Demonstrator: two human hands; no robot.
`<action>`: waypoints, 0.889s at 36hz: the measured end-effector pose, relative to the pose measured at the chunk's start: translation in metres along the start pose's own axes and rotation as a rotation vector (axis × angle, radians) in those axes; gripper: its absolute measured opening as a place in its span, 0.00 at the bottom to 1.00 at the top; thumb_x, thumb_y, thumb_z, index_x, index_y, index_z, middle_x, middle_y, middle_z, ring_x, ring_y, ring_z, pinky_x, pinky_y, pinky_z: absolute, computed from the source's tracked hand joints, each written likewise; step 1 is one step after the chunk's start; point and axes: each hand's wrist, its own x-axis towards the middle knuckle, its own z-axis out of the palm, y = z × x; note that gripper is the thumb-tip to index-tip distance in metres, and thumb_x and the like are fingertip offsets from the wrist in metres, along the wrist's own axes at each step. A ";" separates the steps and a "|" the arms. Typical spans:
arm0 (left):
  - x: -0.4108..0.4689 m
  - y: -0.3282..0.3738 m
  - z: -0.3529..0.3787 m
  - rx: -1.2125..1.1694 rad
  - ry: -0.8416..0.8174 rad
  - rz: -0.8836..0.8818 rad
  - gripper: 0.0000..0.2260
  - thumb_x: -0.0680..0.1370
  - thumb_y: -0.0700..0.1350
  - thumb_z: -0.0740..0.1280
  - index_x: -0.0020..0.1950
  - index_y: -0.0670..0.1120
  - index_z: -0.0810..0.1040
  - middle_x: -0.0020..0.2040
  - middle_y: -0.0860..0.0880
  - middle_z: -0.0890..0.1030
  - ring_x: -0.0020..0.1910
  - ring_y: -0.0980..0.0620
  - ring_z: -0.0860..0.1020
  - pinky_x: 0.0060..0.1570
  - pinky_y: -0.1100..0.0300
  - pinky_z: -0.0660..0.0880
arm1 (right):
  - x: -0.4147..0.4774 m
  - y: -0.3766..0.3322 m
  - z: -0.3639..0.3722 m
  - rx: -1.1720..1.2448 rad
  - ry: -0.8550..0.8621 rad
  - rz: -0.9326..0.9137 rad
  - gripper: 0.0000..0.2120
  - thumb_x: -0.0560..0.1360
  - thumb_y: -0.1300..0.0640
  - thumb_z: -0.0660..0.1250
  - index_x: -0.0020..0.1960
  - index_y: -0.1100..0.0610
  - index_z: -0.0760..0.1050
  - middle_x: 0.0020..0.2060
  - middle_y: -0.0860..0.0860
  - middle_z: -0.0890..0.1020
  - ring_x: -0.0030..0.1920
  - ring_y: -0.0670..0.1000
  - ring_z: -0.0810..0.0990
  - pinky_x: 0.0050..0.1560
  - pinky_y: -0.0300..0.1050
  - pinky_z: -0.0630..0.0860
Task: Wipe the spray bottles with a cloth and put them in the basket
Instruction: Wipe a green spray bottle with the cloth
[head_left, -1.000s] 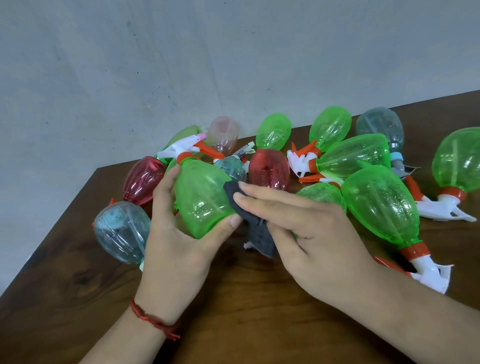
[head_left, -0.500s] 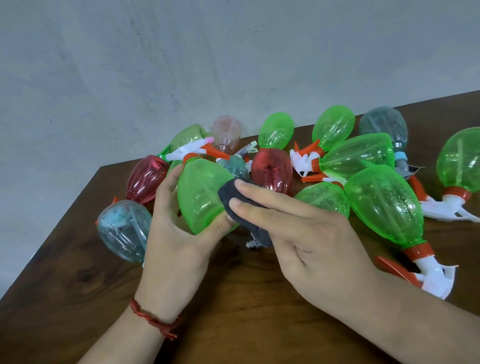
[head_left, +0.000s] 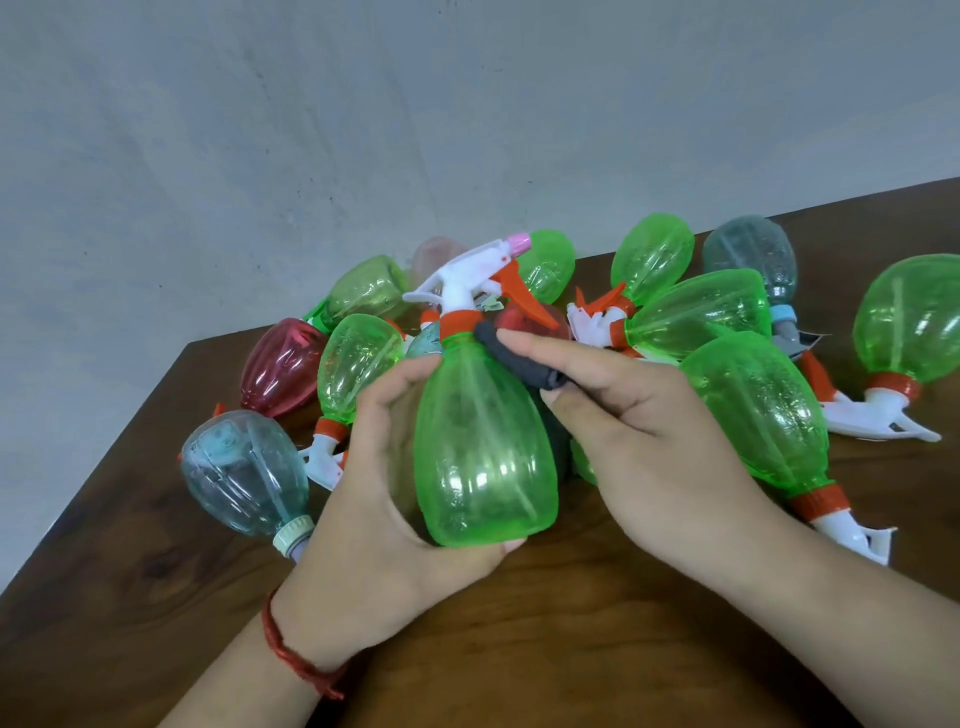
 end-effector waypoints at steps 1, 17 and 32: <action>0.001 -0.001 0.000 0.021 0.001 0.004 0.49 0.65 0.40 0.85 0.79 0.50 0.62 0.74 0.49 0.74 0.74 0.42 0.75 0.72 0.48 0.75 | -0.001 0.001 0.000 -0.019 -0.007 -0.014 0.22 0.85 0.68 0.61 0.68 0.46 0.82 0.61 0.34 0.84 0.65 0.34 0.79 0.64 0.27 0.71; 0.009 -0.008 -0.011 -0.017 0.345 -0.061 0.46 0.68 0.47 0.84 0.81 0.52 0.66 0.73 0.49 0.78 0.71 0.47 0.79 0.70 0.41 0.77 | -0.012 0.009 0.008 -0.395 -0.147 -0.393 0.27 0.80 0.74 0.62 0.73 0.53 0.79 0.75 0.44 0.75 0.74 0.40 0.74 0.71 0.35 0.72; -0.002 0.002 0.003 0.048 0.009 0.016 0.53 0.66 0.44 0.86 0.84 0.47 0.61 0.79 0.51 0.72 0.78 0.48 0.72 0.77 0.49 0.71 | -0.001 0.007 -0.001 -0.231 -0.039 -0.239 0.25 0.83 0.72 0.61 0.74 0.51 0.78 0.71 0.41 0.78 0.74 0.38 0.73 0.76 0.37 0.68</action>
